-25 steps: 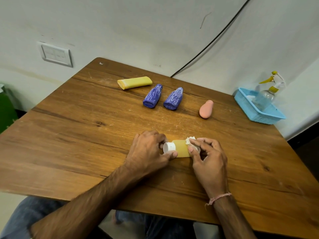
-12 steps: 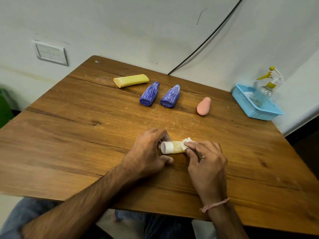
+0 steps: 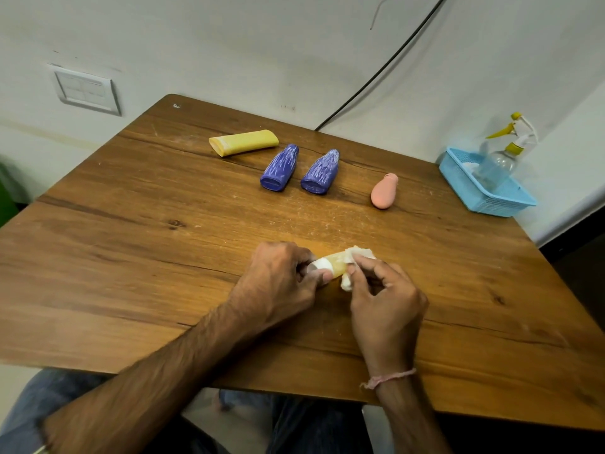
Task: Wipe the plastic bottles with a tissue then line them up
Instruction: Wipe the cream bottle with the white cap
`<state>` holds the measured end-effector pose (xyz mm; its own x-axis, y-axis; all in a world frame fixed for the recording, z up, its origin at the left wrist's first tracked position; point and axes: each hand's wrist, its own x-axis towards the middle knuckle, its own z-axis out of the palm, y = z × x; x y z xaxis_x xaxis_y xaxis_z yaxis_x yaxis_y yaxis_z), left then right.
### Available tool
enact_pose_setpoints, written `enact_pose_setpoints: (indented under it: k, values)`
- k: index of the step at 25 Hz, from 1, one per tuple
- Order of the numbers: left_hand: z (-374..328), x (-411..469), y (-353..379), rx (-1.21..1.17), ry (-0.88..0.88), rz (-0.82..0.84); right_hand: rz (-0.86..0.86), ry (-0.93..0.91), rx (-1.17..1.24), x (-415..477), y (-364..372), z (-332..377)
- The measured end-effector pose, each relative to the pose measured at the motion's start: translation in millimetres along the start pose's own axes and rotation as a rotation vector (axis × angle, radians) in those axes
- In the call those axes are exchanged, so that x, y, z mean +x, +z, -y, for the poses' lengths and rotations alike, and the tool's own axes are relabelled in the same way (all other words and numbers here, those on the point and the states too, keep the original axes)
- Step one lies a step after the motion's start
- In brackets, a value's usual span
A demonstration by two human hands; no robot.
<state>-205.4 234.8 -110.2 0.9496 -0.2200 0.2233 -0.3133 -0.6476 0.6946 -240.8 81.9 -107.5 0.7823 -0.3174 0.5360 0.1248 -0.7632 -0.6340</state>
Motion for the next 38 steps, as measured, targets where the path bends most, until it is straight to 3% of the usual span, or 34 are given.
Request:
enact_pose_setpoints:
  k: [4,8,11,13,15,18,22,25,27,31,36,38]
  values:
    - [1,0,0,0.015,0.023,-0.055,0.069,-0.085,0.033,-12,5,7]
    - [0,1,0,-0.005,-0.003,-0.04,0.266,-0.073,0.043,-7,-4,5]
    - [0,-1,0,-0.037,-0.02,-0.066,0.419,0.216,0.332,9,-14,0]
    - [-1,-1,1,-0.031,-0.04,-0.047,0.28,0.407,0.497,27,-26,-8]
    - [-1,0,1,-0.017,-0.046,-0.022,0.138,0.257,0.24,41,-32,-20]
    - [-2,-1,2,-0.013,-0.047,-0.012,0.255,-0.023,-0.057,38,-25,-20]
    - [-3,-3,5,0.057,-0.022,-0.041,0.203,-0.17,-0.13,13,-13,-16]
    - [-1,-2,6,0.092,0.012,-0.049,0.271,-0.333,-0.073,-6,-16,-11]
    - [-1,-2,5,0.075,0.016,-0.045,0.296,-0.344,-0.072,7,-20,-20]
    - [-2,-3,5,0.075,0.008,-0.02,0.198,-0.107,-0.175,36,-20,-35]
    - [0,-3,4,0.081,0.038,-0.029,0.275,-0.38,-0.12,-7,-17,-13]
    - [0,-4,4,0.074,0.067,-0.034,0.305,-0.403,-0.136,4,-19,-18]
